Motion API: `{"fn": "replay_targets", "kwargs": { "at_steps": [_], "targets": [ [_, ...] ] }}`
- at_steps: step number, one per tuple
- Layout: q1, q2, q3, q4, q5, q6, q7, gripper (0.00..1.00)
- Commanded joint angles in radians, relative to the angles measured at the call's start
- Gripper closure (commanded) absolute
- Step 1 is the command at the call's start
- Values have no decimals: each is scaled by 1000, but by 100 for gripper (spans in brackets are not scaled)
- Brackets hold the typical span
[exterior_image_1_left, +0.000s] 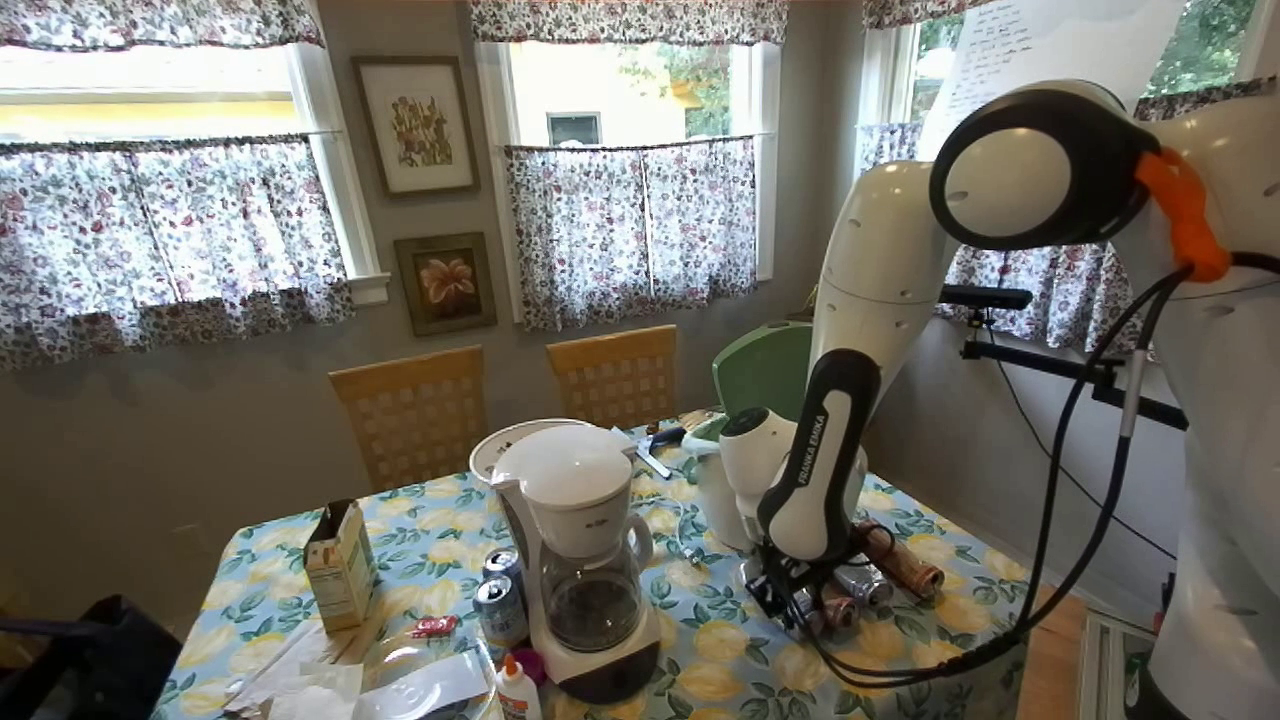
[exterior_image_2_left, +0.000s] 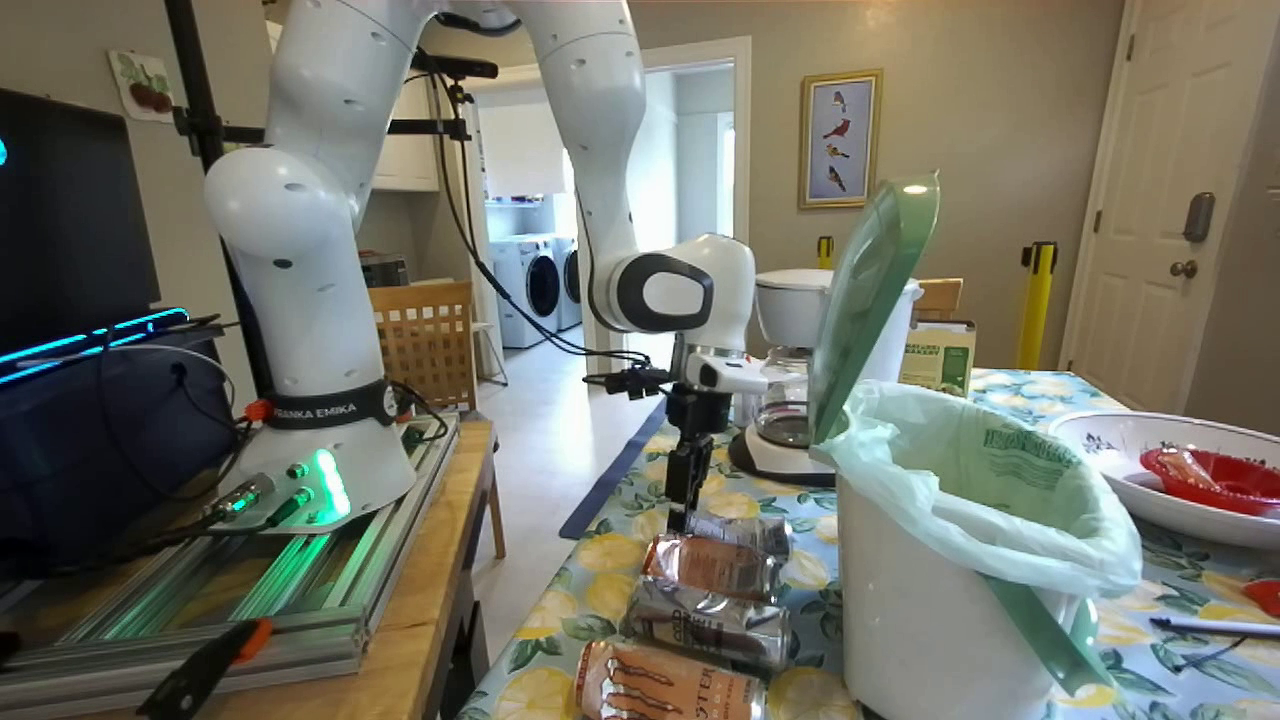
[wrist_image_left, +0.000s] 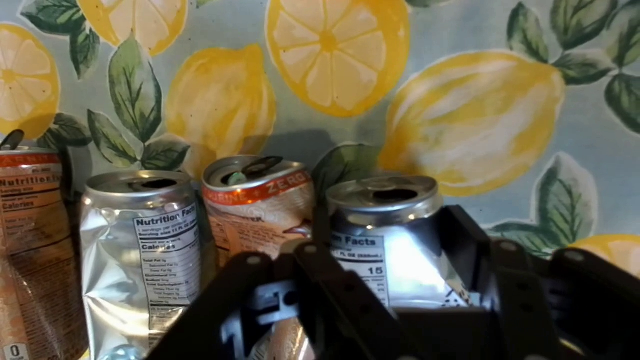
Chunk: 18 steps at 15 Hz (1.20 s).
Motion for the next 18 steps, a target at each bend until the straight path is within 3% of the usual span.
{"fn": "replay_targets", "kwargs": {
  "at_steps": [1,4,18],
  "targets": [
    [-14,19,16,30,30,-27,-26,58],
    [-10,9,14,33,25,-33,-21,71],
    [10,-20,7,35,4,-22,-9,81]
  ]
}}
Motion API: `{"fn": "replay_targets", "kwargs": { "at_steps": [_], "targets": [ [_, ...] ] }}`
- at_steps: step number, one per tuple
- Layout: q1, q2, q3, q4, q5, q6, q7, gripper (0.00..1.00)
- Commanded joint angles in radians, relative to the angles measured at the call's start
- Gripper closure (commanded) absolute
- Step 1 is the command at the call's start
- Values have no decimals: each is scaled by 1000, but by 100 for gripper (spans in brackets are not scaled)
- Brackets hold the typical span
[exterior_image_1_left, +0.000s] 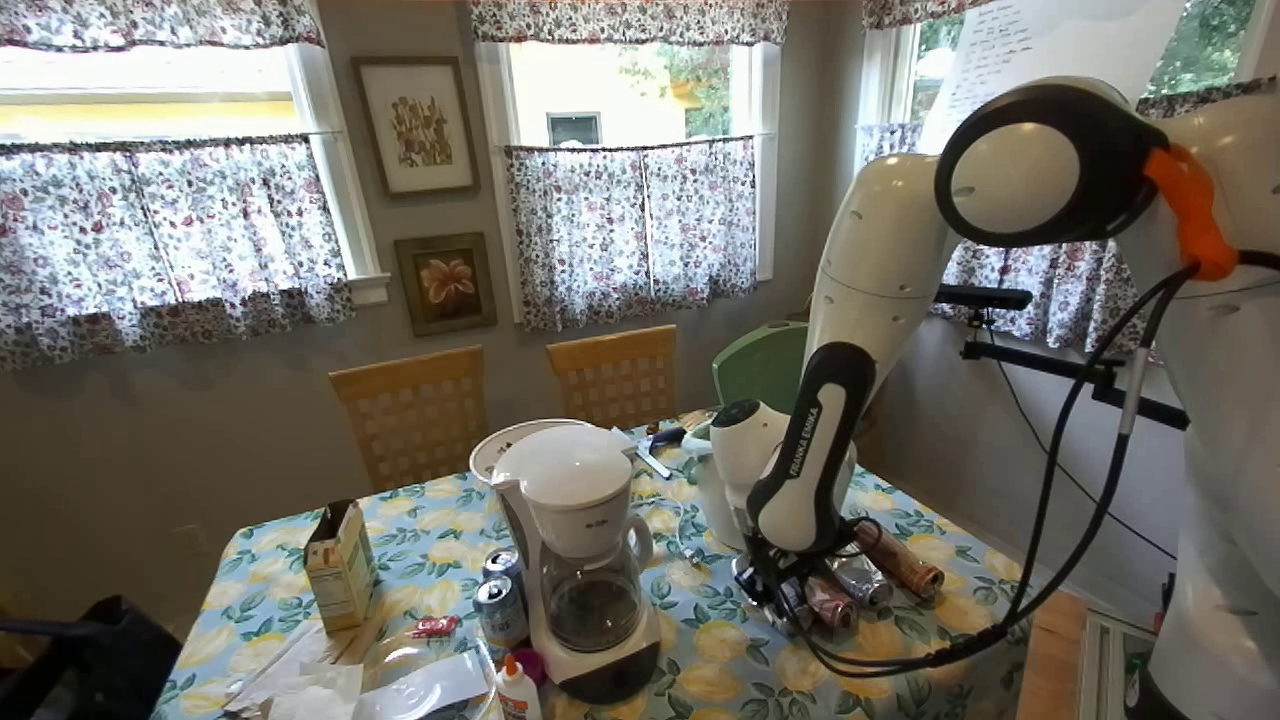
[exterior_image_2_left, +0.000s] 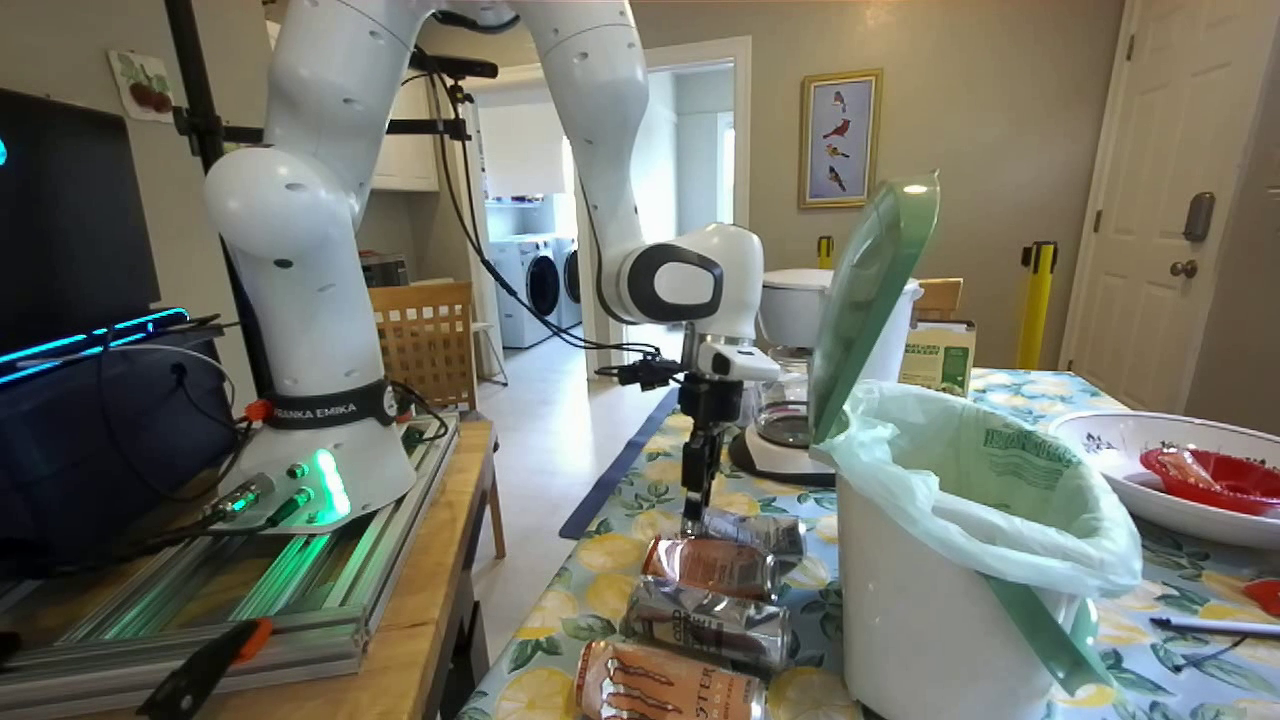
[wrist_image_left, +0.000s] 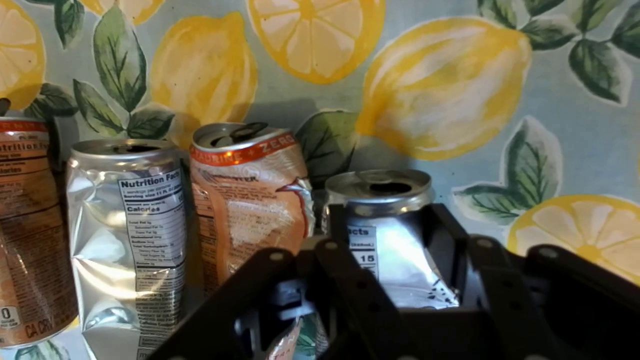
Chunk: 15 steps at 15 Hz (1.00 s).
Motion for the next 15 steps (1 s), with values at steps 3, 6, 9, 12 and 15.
{"fn": "replay_targets", "kwargs": {
  "at_steps": [3,6,9,12,15],
  "targets": [
    [12,-6,-1,5,-10,-14,-9,32],
    [21,-17,-4,-4,-13,-17,-3,12],
    [21,-4,-1,2,-12,-17,-10,0],
    [10,12,1,5,-10,-9,-28,0],
    [8,33,-7,10,-14,0,-40,0]
  ]
}}
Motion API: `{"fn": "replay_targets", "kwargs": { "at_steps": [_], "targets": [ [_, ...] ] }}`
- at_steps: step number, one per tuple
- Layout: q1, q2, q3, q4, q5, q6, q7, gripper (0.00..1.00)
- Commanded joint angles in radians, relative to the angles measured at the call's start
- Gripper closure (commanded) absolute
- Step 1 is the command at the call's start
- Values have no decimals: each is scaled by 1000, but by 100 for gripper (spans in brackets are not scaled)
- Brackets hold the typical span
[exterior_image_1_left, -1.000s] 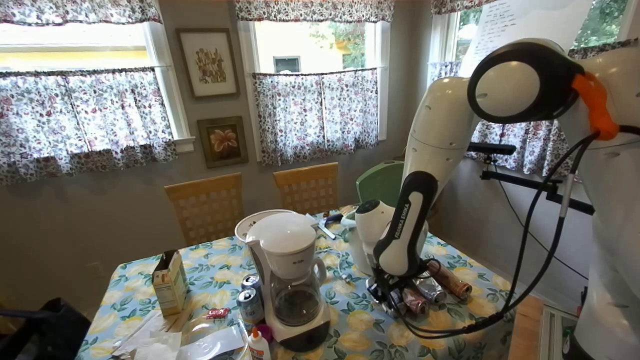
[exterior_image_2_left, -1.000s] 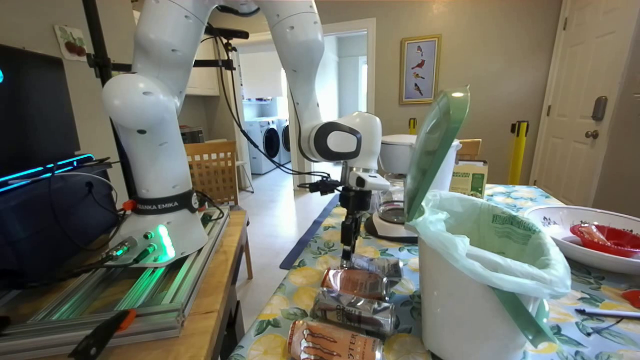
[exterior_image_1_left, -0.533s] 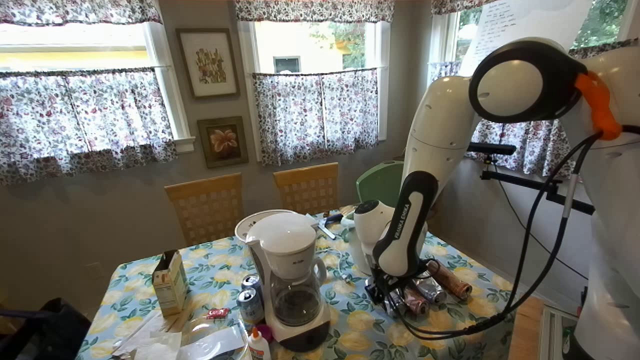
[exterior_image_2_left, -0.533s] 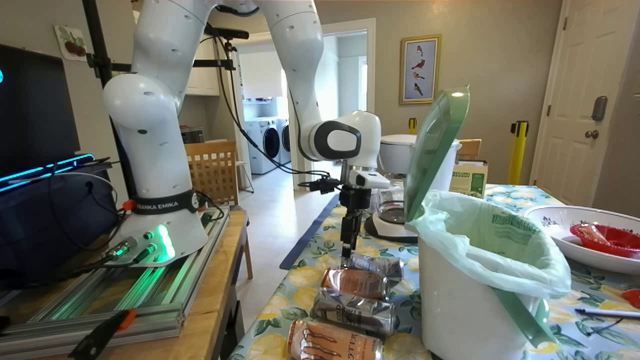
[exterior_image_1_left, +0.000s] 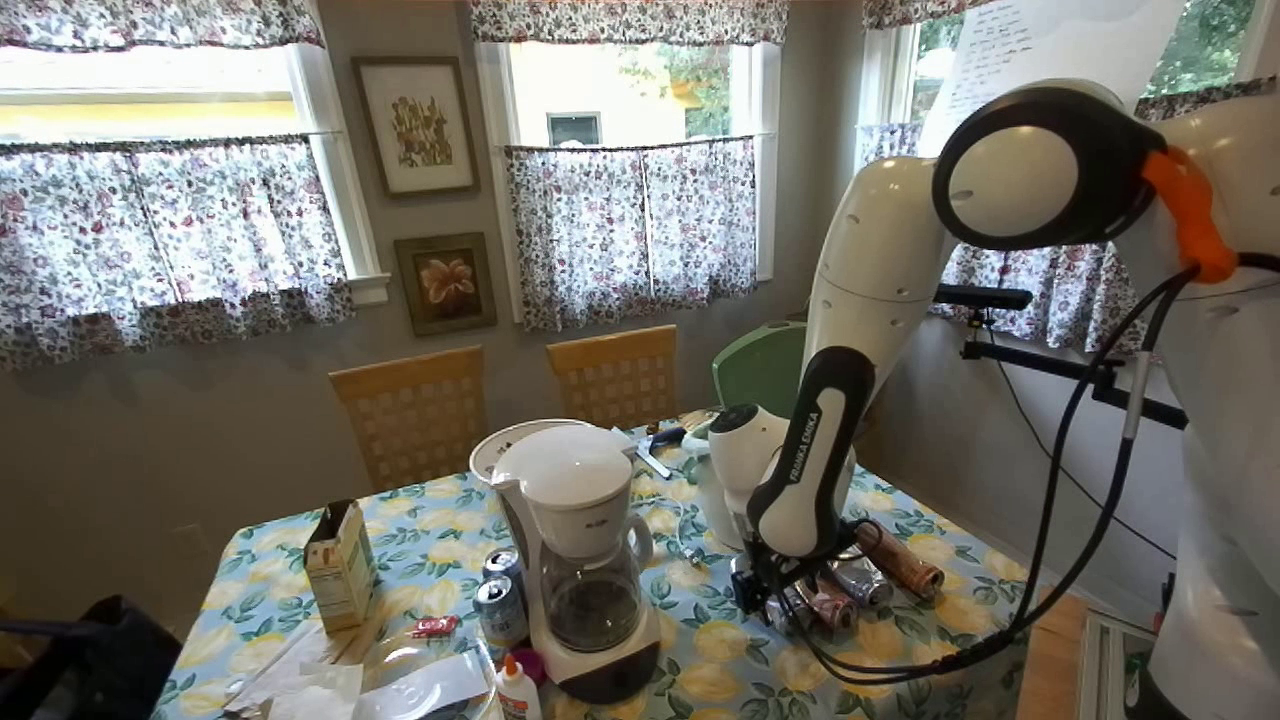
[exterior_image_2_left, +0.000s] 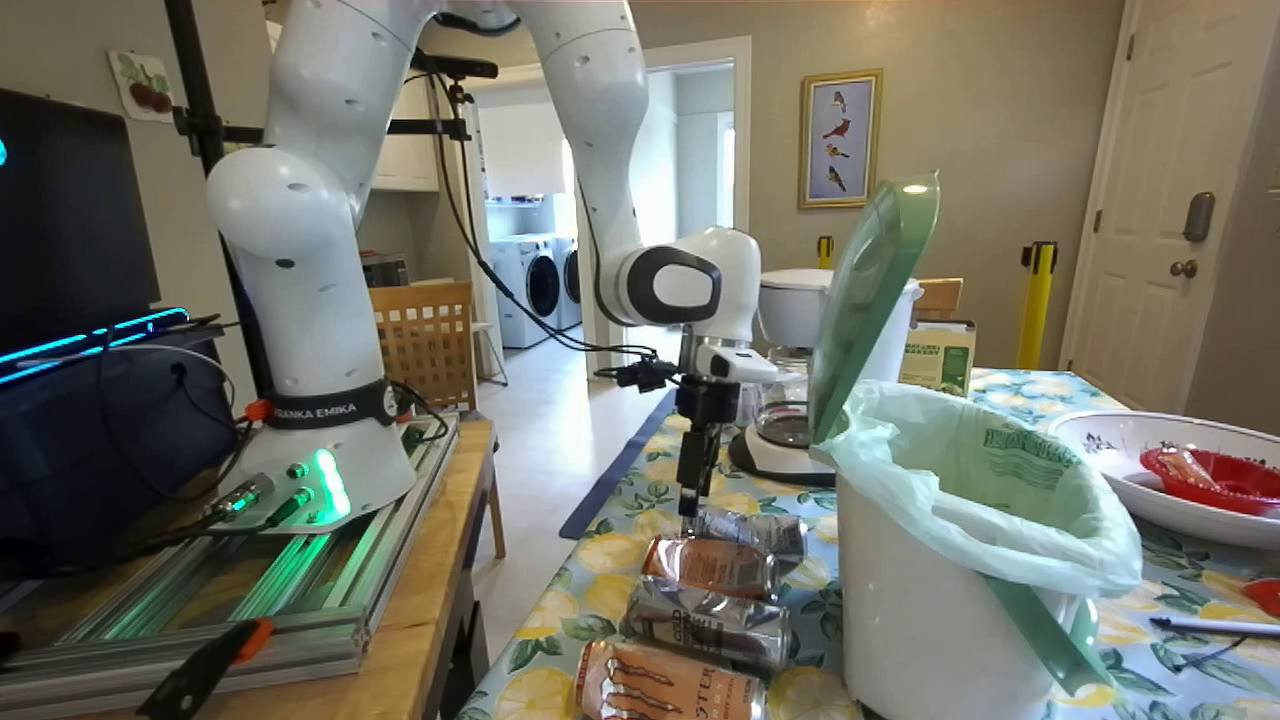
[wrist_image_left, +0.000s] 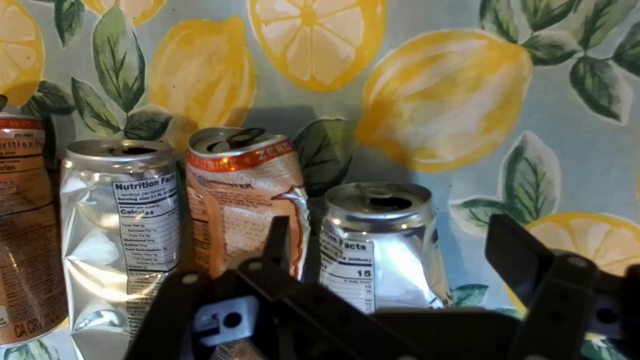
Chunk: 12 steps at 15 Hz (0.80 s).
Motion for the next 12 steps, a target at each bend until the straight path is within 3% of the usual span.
{"fn": "replay_targets", "kwargs": {
  "at_steps": [1,3,4,6,10,12],
  "targets": [
    [0,30,-11,13,-15,1,-24,0],
    [7,40,-20,17,-19,2,-25,0],
    [15,43,-29,16,-29,3,-24,25],
    [24,49,-39,18,-42,4,-21,34],
    [24,48,-38,18,-34,2,-24,63],
    [23,35,-34,15,-29,3,-27,66]
  ]
}}
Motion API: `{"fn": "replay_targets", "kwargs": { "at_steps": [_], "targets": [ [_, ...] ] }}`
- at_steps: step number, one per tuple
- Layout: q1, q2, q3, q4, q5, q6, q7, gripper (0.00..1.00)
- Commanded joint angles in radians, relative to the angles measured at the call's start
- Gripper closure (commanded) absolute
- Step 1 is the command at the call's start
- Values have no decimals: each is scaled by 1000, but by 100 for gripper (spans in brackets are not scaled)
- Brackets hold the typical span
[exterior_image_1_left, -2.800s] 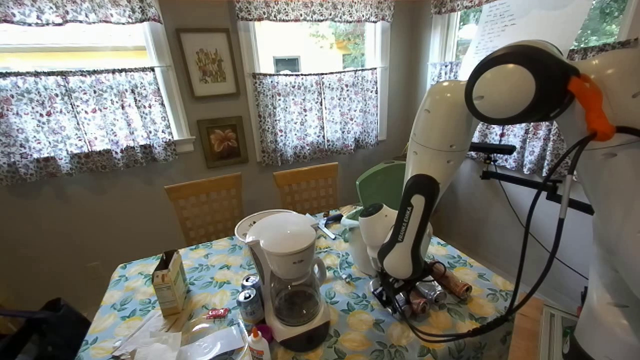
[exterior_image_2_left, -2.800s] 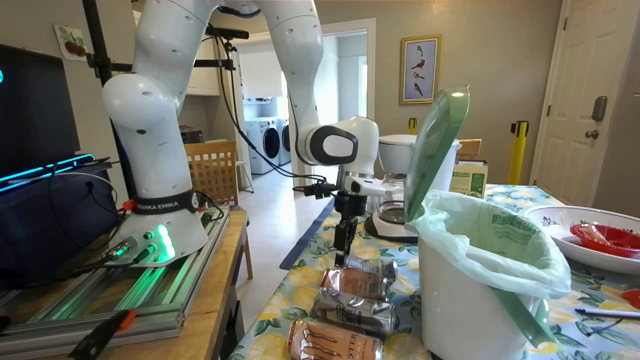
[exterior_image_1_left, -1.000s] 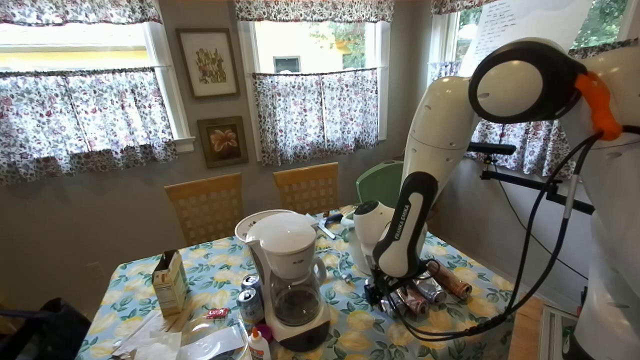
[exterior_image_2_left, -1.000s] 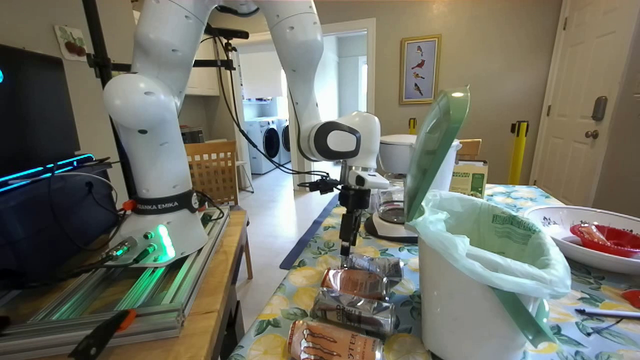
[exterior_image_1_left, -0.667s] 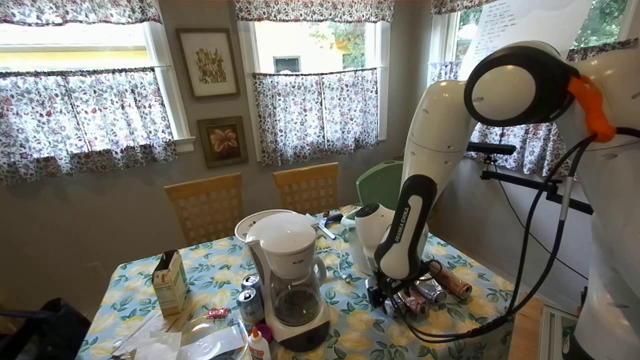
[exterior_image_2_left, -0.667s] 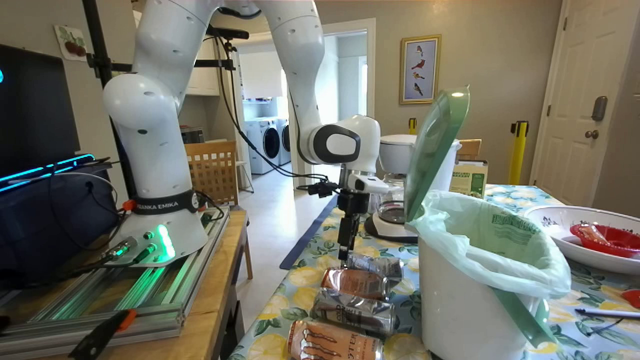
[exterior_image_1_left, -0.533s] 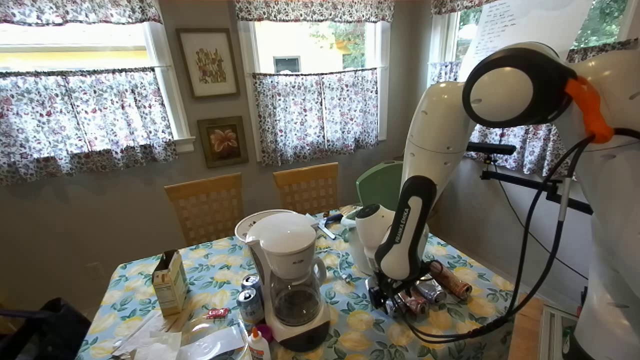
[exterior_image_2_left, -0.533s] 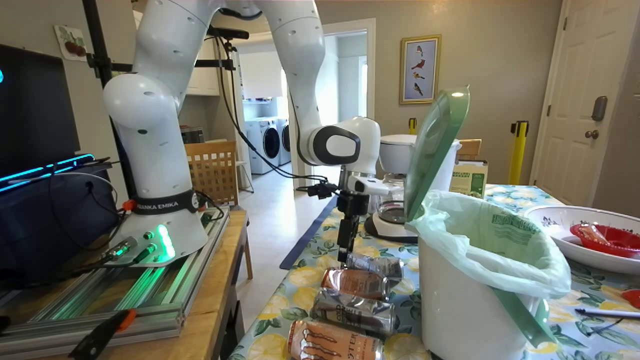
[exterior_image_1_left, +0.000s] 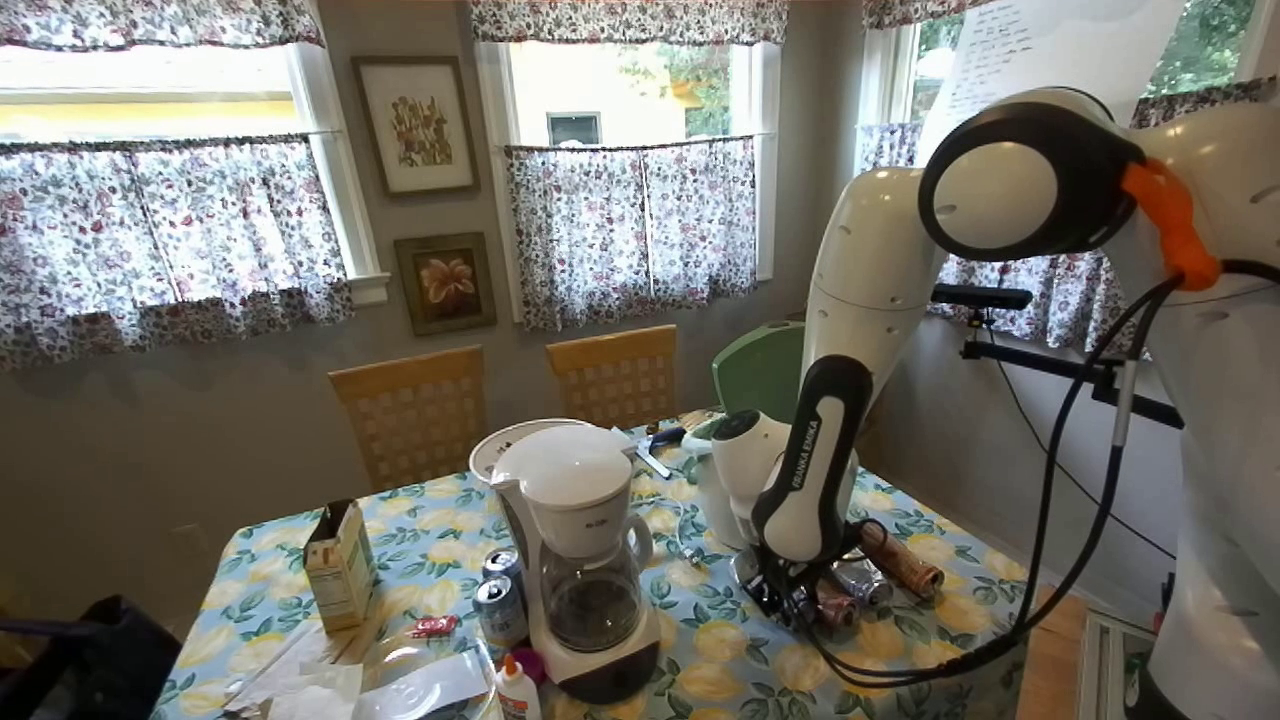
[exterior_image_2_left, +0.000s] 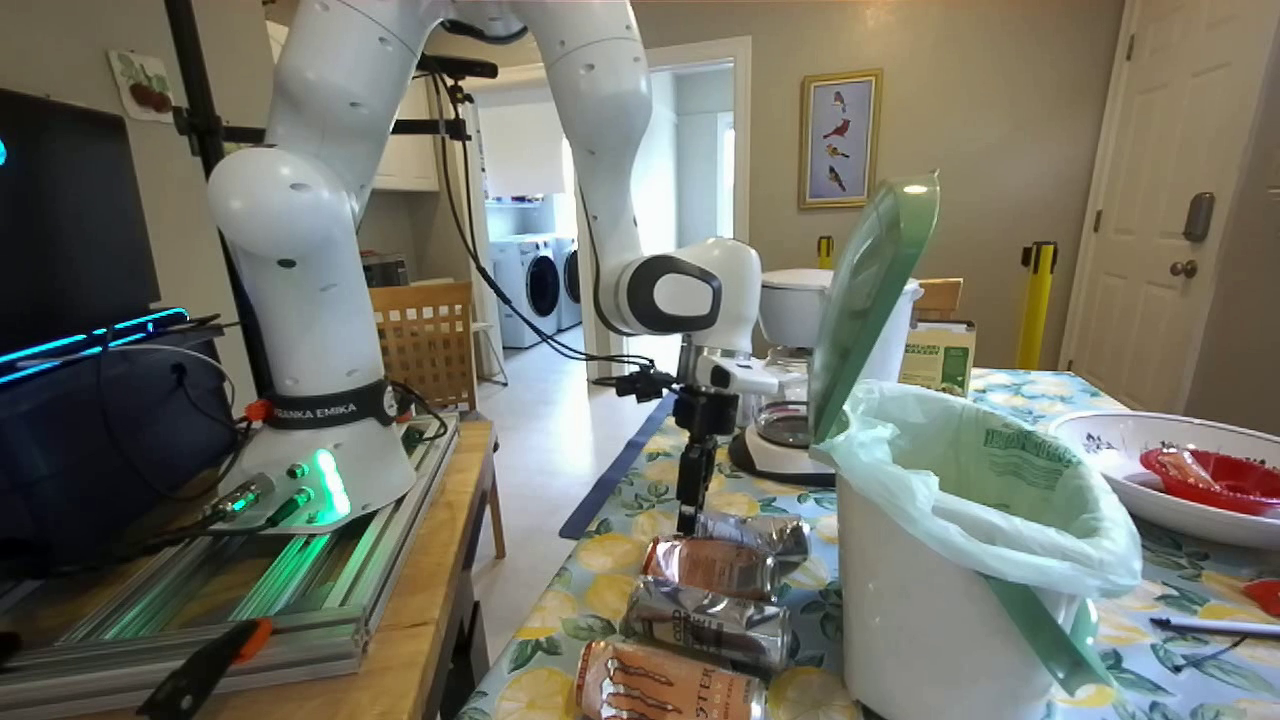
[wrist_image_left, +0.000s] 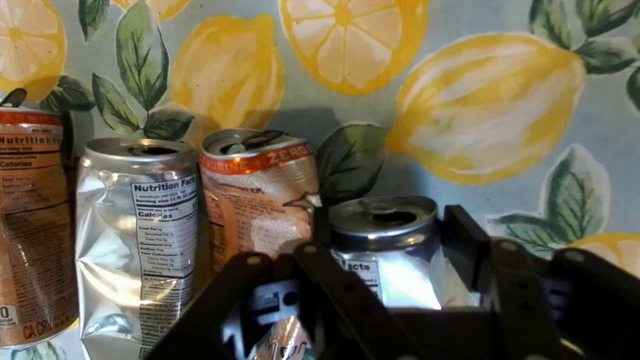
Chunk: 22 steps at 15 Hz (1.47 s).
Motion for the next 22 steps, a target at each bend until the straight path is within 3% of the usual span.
{"fn": "replay_targets", "kwargs": {
  "at_steps": [1,8,11,16,17,22],
  "targets": [
    [10,-4,-3,9,-10,3,-8,67],
    [31,-102,22,-24,-1,-5,1,73],
    [43,-165,31,-45,-17,-14,16,100],
    [49,-229,37,-62,-65,-38,43,100],
    [43,-232,38,-65,-79,-41,45,80],
    [-9,-204,29,-104,-178,43,-16,47]
  ]
}}
